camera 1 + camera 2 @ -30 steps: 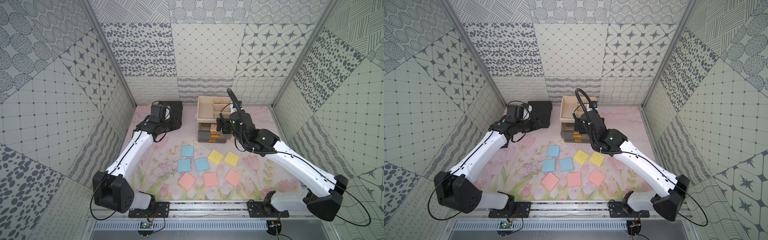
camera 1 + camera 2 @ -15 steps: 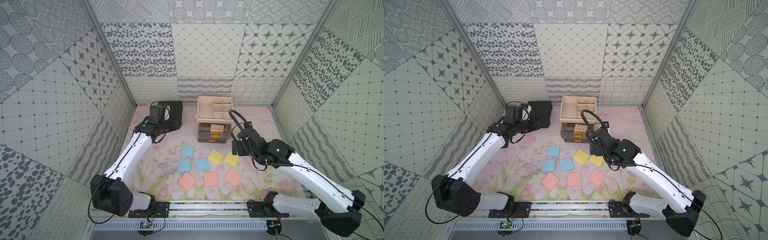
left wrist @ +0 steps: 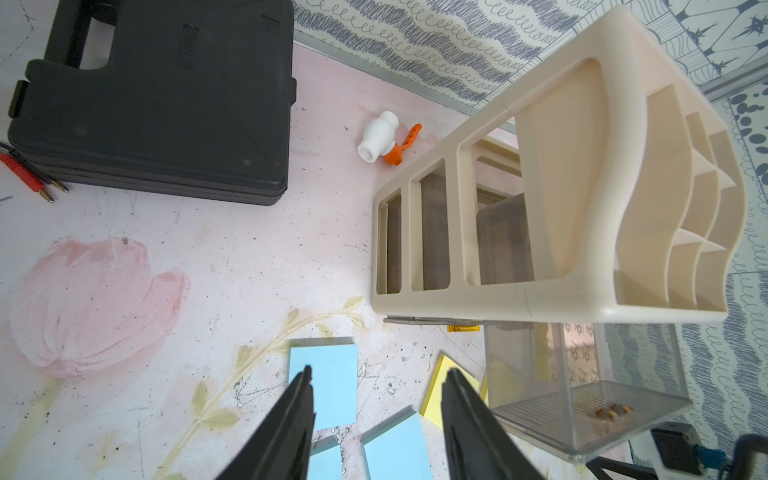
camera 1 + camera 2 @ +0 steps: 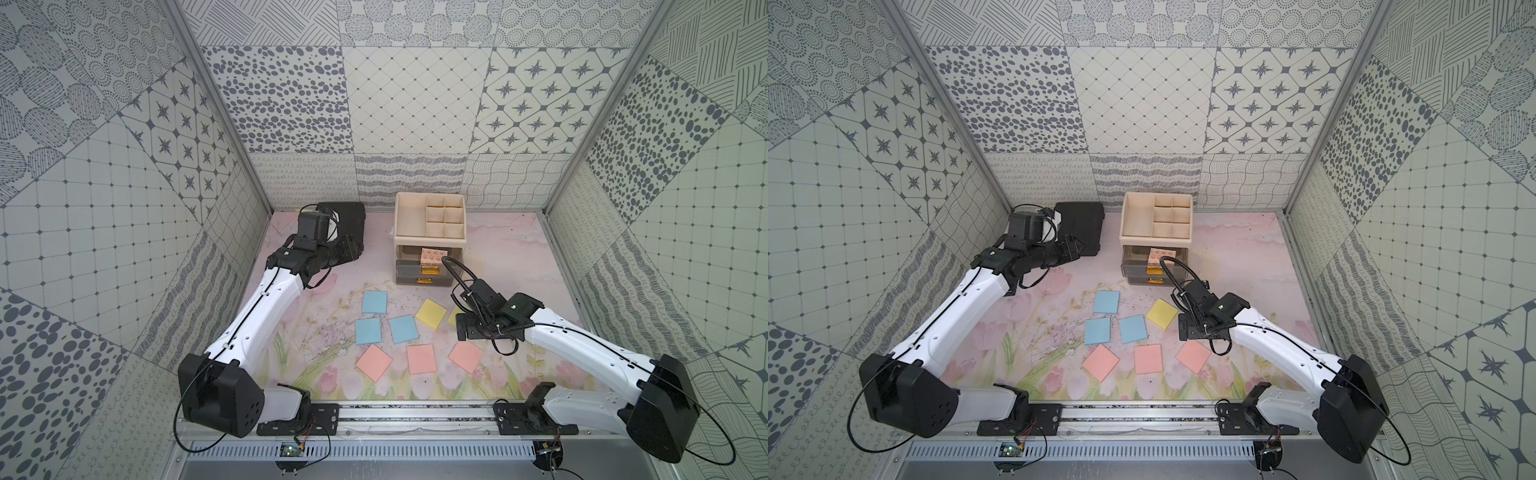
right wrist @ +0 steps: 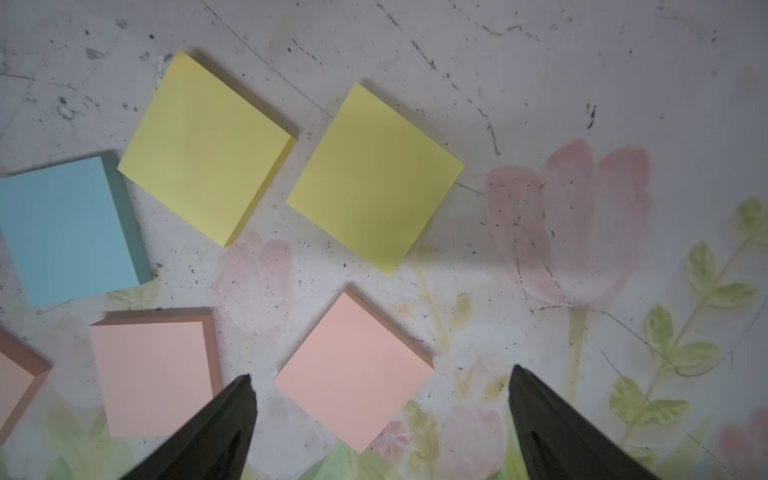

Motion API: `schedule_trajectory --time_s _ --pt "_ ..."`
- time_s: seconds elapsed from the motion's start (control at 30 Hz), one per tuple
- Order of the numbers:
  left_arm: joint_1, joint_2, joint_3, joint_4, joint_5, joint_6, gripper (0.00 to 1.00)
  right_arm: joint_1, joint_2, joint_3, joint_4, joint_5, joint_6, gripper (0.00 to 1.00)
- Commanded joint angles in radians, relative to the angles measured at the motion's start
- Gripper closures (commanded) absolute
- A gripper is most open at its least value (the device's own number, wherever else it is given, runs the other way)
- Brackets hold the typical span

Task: Please put the sticky notes in the drawer by color
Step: Pick up the sticky notes from the center of the board.

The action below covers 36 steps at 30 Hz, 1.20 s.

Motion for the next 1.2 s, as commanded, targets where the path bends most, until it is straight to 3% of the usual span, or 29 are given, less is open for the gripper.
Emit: schedule_trajectory --time_s 0.0,0.23,0.43,1.17 --pt "0.002 -0.007 -0.008 0.011 0.007 -0.005 0.47 -0.016 -0.011 -0.042 0.138 -0.044 -0.017 0.01" --pt "0.002 0.003 0.004 -0.002 0.007 -0.010 0.47 -0.071 -0.005 -0.122 0.327 -0.066 -0.032 0.01" --pt "0.003 0.005 0.016 -0.017 -0.004 -0.005 0.47 -0.097 0.070 -0.109 0.360 -0.036 -0.061 0.01" --pt "0.002 0.001 0.029 -0.048 -0.025 0.018 0.47 -0.121 0.258 -0.086 0.484 0.013 0.052 0.01"
